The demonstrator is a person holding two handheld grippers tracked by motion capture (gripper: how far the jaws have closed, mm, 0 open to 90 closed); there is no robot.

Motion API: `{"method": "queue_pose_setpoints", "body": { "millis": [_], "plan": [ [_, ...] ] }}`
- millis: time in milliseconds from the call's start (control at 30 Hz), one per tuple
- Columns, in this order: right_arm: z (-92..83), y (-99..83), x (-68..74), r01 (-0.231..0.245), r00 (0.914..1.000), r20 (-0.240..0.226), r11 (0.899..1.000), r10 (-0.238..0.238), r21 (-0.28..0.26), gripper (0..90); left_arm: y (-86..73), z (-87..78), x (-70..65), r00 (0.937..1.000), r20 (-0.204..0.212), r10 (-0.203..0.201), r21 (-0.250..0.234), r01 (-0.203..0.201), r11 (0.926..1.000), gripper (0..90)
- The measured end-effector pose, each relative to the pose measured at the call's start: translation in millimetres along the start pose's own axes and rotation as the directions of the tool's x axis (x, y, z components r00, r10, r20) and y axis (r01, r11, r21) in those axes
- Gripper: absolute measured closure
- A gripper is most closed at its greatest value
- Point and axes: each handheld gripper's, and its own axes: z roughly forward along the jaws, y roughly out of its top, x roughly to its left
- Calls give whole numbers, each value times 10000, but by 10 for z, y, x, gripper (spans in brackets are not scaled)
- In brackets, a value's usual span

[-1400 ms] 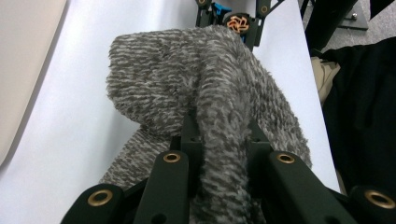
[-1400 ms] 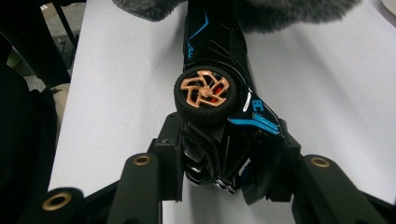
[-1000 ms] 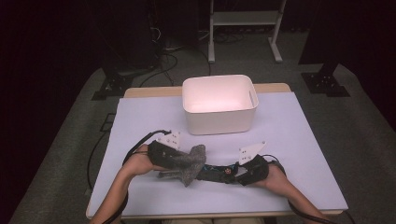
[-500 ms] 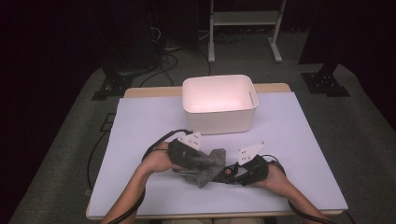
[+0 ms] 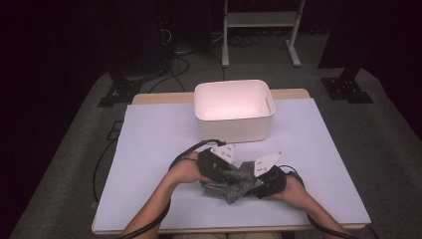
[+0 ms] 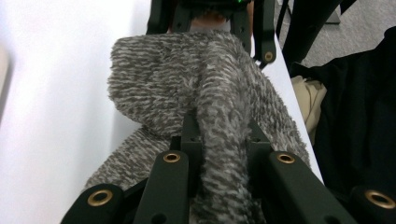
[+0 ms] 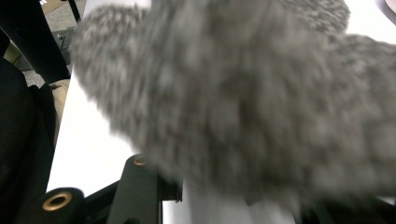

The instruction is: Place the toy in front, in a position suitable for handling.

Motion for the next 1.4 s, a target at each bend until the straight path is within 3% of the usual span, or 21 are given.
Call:
{"method": "queue_pose_setpoints", "body": {
  "millis": [333,533,800,1267,1400],
  "plan": [
    [-5,20,-4,88,10000,-16,9998,-88,171,573,-317,-298,-34,9967,-557,-583,-54,581,9983,761],
    [-9,23,-16,157,9999,-33,9997,-156,208,573,-488,-449,-64,9912,-839,-1029,-152,1019,9947,760],
    [-12,17,-26,84,9999,-81,9998,-83,172,573,-721,-513,-89,9848,-947,-1456,-304,1433,9892,758],
    [3,77,-50,-135,9995,-270,9991,146,405,549,-722,-445,-73,9849,-708,-1579,-487,1547,9868,759],
    [47,170,-36,110,9997,-213,9984,-99,547,533,-702,-434,-71,9861,-692,-1512,-424,1485,9880,758]
  ]
}}
